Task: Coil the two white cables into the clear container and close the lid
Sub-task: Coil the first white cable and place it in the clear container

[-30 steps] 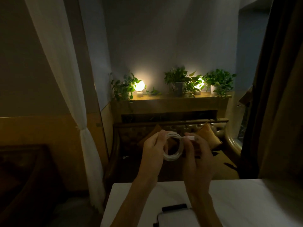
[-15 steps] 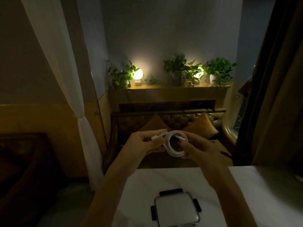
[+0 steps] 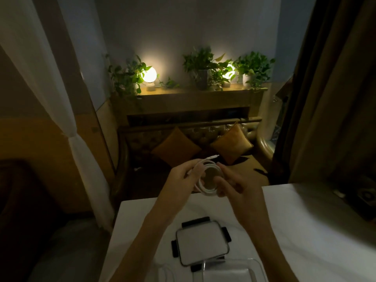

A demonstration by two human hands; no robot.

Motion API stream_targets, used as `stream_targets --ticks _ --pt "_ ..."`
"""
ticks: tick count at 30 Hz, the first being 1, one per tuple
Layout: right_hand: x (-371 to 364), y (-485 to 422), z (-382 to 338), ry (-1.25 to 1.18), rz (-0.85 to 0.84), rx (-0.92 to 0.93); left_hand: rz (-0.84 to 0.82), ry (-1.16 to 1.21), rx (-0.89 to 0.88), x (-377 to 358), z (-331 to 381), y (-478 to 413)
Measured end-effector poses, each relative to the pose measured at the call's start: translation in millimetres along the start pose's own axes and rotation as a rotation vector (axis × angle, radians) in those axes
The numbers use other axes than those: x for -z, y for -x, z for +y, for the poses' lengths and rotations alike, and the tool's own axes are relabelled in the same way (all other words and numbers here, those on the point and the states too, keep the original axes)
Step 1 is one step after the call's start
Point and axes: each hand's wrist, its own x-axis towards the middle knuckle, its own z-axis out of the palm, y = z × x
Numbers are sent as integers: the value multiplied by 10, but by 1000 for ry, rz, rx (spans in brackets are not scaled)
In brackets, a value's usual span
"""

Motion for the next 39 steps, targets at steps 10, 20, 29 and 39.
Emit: stream_targets --ticks 10,20,29,39 --pt "246 -315 156 480 160 395 277 -258 -228 -448 -165 -240" --pt "525 -796 258 212 -87 290 74 -57 -108 -557 -128 -363" --pt "310 -559 490 -363 -307 -283 179 -199 67 -551 -280 -411" --pt "360 -464 493 -712 -457 -356 245 -624 -137 -622 -210 -274"
